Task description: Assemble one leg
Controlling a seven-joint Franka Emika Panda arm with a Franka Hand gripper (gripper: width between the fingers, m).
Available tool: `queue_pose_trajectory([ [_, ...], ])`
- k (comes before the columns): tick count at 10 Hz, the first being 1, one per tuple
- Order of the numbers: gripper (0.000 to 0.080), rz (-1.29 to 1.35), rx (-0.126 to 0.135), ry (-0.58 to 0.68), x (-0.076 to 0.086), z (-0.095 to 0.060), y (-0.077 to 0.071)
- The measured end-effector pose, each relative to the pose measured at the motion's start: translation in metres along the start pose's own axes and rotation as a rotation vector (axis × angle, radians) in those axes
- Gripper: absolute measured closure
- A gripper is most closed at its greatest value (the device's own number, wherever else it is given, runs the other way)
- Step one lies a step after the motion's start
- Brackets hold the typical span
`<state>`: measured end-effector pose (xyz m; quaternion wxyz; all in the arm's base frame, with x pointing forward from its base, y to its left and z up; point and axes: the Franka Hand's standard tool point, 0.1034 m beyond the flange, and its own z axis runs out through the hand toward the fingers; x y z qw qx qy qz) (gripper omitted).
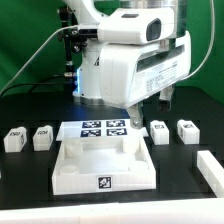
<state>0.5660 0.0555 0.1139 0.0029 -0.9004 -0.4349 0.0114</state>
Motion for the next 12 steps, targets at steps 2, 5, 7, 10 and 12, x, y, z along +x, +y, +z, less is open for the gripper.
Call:
queue_pose_trajectory([
  [2, 0.0150, 0.000, 0.000, 0.000, 0.000, 0.000, 0.000],
  [5, 0.0150, 0.000, 0.000, 0.000, 0.000, 0.000, 0.000],
  [7, 0.0150, -0.014, 0.000, 0.000, 0.000, 0.000, 0.000],
  [10, 0.0150, -0.135, 0.001, -0.009, -0.011, 0.006, -0.009],
  [12, 0.0150, -0.522, -0.087, 0.010, -0.034, 0.011, -0.022],
])
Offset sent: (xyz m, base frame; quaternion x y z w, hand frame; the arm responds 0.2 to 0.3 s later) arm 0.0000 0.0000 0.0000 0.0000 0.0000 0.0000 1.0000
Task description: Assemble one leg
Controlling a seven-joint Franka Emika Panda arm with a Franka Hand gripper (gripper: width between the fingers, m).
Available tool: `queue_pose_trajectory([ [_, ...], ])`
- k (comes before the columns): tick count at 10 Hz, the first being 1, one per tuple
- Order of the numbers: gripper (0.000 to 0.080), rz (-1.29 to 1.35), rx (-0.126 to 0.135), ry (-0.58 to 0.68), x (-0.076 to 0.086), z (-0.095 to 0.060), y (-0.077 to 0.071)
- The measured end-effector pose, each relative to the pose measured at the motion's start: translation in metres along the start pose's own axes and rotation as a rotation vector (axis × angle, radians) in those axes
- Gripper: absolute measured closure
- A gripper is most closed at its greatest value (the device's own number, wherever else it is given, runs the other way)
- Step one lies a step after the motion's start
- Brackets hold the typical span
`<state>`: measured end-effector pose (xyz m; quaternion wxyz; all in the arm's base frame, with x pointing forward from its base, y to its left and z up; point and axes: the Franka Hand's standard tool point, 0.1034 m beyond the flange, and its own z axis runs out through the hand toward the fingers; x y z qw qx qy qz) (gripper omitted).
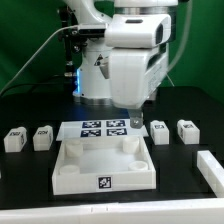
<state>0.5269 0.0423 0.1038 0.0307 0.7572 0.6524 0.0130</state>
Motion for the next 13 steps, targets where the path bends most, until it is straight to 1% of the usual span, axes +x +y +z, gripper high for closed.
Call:
queue_pose_trajectory([
  [1, 0.0150, -0.126, -0.023, 0.001, -0.003, 0.002, -0.007],
  [2, 0.0150, -0.197, -0.031, 0.002, -0.003, 0.003, -0.007],
  [3, 0.0150, -0.292, -0.032, -0.002, -0.004, 0.003, -0.007],
  [6, 0.0150, -0.269, -0.029, -0.002, -0.004, 0.004, -0.007],
  [7, 0.0150, -0.278, -0.037, -0.002, -0.008, 0.007, -0.010],
  [8, 0.0150, -0.266, -0.022, -0.005, -0.024, 0.019, -0.032],
  [9, 0.0150, -0.254, 0.024, -0.020, -0.043, 0.030, -0.059],
  [11, 0.0150, -0.212, 0.078, -0.028, -0.062, 0.048, -0.089],
  [12, 0.0150, -0.203, 0.093, -0.028, -0.062, 0.055, -0.092],
  [13, 0.0150, -0.203, 0.090, -0.028, -0.062, 0.055, -0.090],
])
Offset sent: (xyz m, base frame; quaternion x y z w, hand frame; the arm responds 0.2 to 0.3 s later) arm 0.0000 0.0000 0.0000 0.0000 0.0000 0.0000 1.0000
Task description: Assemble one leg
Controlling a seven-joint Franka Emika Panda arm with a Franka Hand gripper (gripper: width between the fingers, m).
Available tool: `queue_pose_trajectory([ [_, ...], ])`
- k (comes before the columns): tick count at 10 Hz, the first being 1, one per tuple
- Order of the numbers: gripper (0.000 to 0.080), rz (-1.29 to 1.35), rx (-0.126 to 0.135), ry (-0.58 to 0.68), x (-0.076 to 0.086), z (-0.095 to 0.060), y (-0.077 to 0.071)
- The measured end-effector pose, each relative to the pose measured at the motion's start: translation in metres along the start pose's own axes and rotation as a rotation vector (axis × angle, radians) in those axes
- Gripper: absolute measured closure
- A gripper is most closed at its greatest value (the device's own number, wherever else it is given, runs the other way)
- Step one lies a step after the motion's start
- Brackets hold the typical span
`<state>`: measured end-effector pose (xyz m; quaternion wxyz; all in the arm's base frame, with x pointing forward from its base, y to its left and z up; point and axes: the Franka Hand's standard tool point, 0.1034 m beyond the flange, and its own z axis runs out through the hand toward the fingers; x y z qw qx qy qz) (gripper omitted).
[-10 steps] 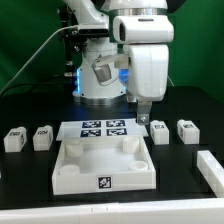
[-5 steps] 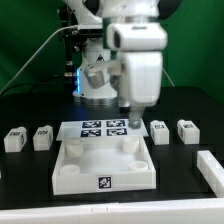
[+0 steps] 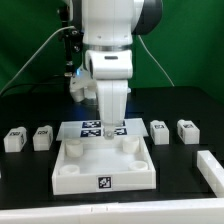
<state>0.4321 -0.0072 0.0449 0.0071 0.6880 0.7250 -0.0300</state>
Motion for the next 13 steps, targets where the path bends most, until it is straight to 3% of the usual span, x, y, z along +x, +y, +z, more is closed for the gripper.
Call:
queue_pose_trajectory([
  [3, 0.0150, 0.000, 0.007, 0.001, 0.000, 0.003, -0.002],
  [6, 0.0150, 0.014, 0.047, 0.015, -0.002, 0.036, -0.012],
  [8, 0.0150, 0.014, 0.050, 0.015, -0.002, 0.039, -0.012],
  [9, 0.0247, 0.014, 0.051, 0.015, -0.002, 0.039, -0.012],
  [10, 0.0394, 0.014, 0.051, 0.015, -0.002, 0.039, -0.012],
  [11, 0.0394, 0.014, 0.051, 0.015, -0.002, 0.039, -0.012],
  [12, 0.0602, 0.014, 0.051, 0.015, -0.002, 0.039, -0.012],
  [13, 0.0602, 0.014, 0.051, 0.015, -0.002, 0.039, -0.012],
])
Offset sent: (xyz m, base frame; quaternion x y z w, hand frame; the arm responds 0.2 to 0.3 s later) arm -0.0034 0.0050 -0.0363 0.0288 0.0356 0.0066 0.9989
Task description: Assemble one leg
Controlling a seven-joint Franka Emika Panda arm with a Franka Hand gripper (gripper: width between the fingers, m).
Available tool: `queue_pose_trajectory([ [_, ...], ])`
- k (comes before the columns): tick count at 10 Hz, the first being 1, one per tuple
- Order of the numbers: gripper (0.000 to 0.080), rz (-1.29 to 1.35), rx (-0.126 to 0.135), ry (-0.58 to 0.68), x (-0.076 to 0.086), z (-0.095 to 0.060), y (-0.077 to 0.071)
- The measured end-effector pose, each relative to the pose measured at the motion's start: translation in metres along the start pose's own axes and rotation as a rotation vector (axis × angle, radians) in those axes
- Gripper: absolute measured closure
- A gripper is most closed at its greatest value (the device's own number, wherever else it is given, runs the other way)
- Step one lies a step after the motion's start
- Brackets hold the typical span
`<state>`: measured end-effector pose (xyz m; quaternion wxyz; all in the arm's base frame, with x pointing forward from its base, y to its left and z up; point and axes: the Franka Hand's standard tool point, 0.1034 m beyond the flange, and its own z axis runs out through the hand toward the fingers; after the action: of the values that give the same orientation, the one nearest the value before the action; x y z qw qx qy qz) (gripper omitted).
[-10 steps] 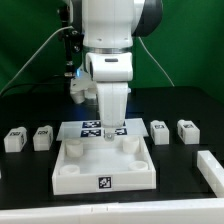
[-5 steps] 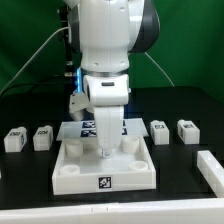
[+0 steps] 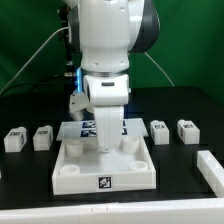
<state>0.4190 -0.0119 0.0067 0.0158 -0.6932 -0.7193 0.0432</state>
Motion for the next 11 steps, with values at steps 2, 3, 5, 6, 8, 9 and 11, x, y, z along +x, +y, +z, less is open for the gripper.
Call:
queue_pose_trajectory([
  [2, 0.0733, 0.001, -0.010, 0.001, -0.0001, -0.0015, 0.0023],
  [3, 0.0733, 0.001, -0.010, 0.001, -0.0001, -0.0015, 0.0024],
  [5, 0.0733, 0.001, -0.011, 0.001, -0.0001, -0.0015, 0.0025],
  [6, 0.0733, 0.001, -0.011, 0.001, -0.0001, -0.0015, 0.0025],
  [8, 0.0732, 0.001, -0.011, 0.001, -0.0001, -0.0015, 0.0025],
  [9, 0.0732, 0.001, -0.011, 0.001, -0.0001, -0.0015, 0.0025],
  [11, 0.0732, 0.001, -0.013, 0.001, -0.0001, -0.0018, 0.0039],
])
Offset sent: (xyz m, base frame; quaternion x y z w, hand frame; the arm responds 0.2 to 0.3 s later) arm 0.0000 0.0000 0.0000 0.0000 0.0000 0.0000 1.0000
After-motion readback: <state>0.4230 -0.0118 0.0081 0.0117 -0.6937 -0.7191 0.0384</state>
